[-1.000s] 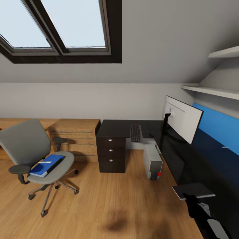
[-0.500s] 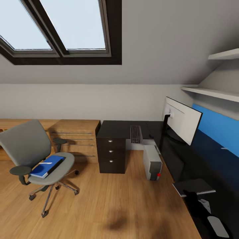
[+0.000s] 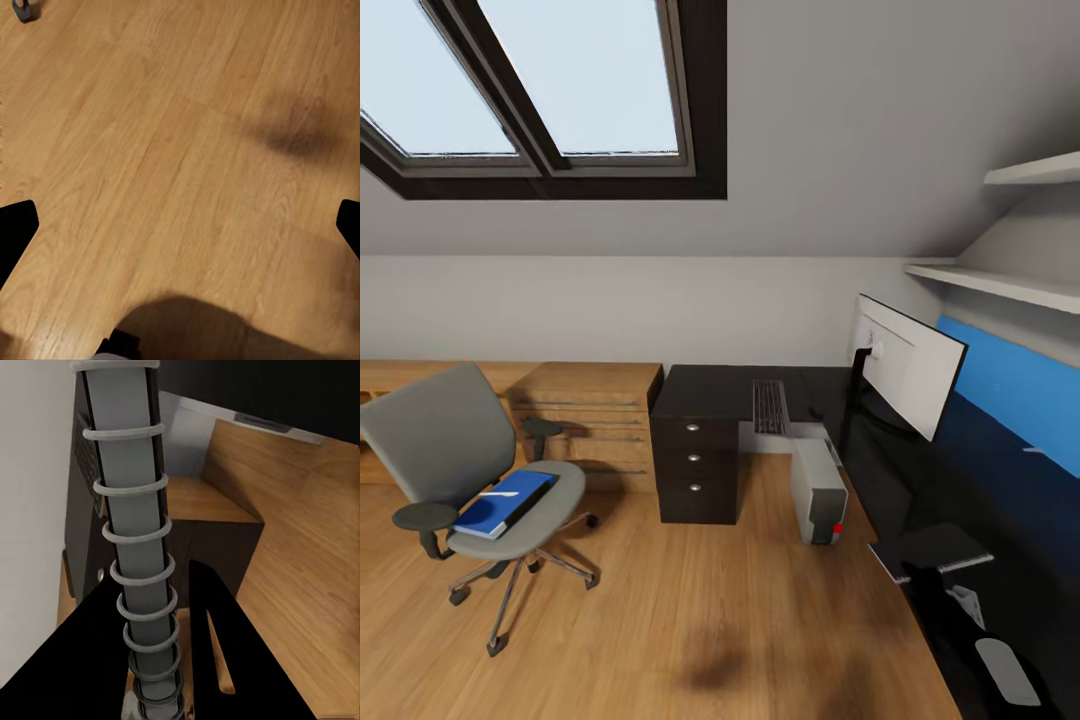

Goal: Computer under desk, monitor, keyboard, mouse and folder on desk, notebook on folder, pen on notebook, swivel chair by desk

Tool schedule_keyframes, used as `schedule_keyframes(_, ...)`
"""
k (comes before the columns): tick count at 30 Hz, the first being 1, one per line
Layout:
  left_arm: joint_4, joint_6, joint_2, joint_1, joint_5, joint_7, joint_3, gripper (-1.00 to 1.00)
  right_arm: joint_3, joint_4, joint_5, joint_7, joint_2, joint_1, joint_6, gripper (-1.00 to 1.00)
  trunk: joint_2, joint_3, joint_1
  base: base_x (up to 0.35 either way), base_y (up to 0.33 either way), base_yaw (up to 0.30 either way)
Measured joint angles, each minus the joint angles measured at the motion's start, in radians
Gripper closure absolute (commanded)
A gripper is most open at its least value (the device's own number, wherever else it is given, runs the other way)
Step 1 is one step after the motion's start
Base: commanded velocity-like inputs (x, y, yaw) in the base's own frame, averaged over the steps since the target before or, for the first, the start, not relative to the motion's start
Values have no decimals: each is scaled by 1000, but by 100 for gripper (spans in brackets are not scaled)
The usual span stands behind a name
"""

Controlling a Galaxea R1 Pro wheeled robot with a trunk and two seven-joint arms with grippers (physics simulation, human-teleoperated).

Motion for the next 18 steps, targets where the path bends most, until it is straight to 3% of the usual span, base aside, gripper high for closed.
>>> schedule_keyframes(12, 0, 0, -1, 0, 0, 0, 0, -100, 2, -2, -2, 8, 2, 0, 1, 100, 84, 38, -46, 0, 0, 0)
schedule_keyframes(18, 0, 0, -1, 0, 0, 0, 0, -100, 2, -2, -1, 57, 3, 0, 0, 100, 126, 57, -69, 0, 0, 0)
